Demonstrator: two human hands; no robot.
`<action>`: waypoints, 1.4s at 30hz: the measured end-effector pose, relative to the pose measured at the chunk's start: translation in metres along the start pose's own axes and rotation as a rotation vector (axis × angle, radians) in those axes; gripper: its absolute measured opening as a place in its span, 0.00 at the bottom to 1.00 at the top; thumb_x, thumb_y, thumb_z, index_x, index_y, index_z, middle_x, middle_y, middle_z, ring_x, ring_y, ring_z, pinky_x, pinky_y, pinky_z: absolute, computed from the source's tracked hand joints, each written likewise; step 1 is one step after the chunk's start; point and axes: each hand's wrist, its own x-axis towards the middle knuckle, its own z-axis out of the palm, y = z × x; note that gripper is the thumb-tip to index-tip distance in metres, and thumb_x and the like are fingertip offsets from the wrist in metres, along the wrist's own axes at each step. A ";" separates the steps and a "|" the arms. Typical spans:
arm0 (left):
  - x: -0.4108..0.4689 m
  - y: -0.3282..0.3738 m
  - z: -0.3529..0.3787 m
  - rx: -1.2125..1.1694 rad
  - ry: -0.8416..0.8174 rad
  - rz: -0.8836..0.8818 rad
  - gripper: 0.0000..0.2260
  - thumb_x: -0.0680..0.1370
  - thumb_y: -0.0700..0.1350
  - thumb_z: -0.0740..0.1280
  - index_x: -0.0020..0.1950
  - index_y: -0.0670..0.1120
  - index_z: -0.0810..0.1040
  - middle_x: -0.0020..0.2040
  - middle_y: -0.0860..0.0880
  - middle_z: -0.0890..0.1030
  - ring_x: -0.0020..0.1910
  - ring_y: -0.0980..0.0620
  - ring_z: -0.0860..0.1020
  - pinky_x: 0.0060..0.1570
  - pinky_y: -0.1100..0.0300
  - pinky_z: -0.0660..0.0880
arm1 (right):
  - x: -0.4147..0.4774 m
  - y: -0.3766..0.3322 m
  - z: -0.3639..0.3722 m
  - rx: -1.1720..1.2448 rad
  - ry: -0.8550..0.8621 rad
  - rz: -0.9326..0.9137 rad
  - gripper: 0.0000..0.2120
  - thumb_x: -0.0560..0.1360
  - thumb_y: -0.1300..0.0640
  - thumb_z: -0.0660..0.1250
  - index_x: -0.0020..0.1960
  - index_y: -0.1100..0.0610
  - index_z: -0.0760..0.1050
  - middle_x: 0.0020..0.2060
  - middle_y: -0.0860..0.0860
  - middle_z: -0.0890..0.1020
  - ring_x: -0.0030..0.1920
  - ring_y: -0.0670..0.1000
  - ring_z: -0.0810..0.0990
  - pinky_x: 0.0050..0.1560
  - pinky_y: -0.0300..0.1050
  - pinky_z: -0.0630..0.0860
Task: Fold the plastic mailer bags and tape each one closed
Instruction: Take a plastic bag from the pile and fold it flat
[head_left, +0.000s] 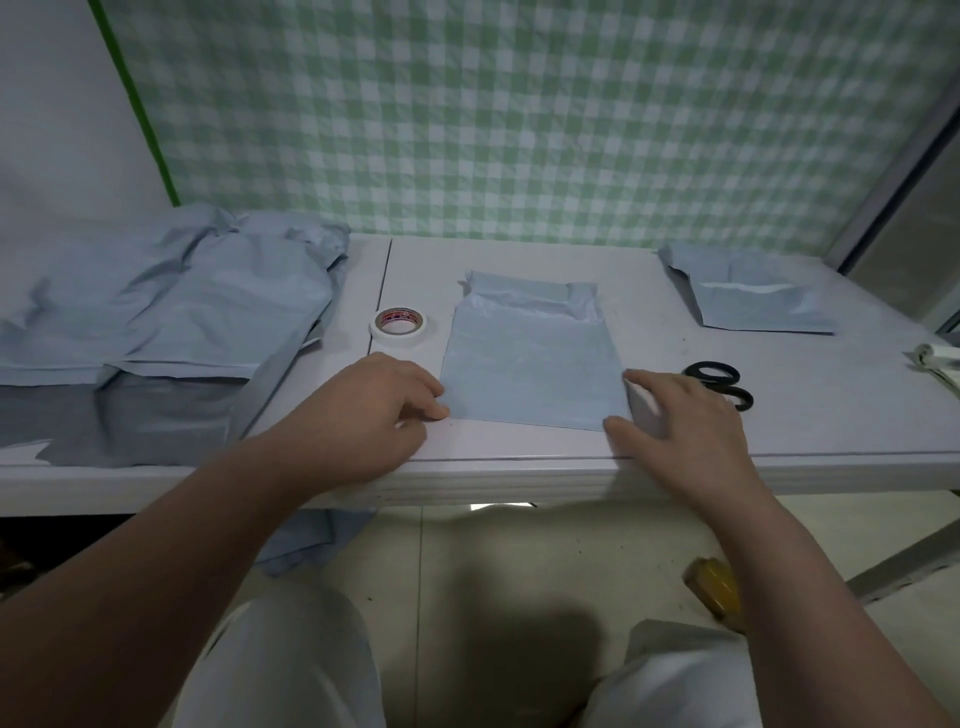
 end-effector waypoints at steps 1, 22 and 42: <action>0.003 0.003 0.000 0.004 0.004 -0.007 0.21 0.67 0.48 0.57 0.52 0.47 0.84 0.58 0.53 0.80 0.59 0.53 0.74 0.55 0.72 0.60 | 0.003 0.001 -0.003 -0.016 -0.057 0.017 0.30 0.70 0.38 0.64 0.70 0.45 0.67 0.69 0.48 0.69 0.70 0.53 0.65 0.69 0.53 0.57; 0.059 0.032 0.043 0.226 -0.144 0.103 0.21 0.82 0.48 0.50 0.75 0.48 0.58 0.76 0.51 0.57 0.73 0.52 0.57 0.69 0.52 0.57 | 0.004 -0.045 0.031 -0.124 -0.062 -0.254 0.16 0.79 0.48 0.52 0.61 0.52 0.70 0.61 0.45 0.73 0.62 0.48 0.69 0.65 0.49 0.57; 0.049 -0.016 0.023 0.350 0.323 -0.148 0.15 0.79 0.48 0.56 0.61 0.43 0.72 0.57 0.46 0.74 0.62 0.45 0.67 0.54 0.49 0.67 | 0.004 -0.041 0.015 -0.044 -0.126 -0.016 0.36 0.73 0.32 0.54 0.74 0.52 0.59 0.75 0.46 0.59 0.76 0.49 0.52 0.74 0.54 0.45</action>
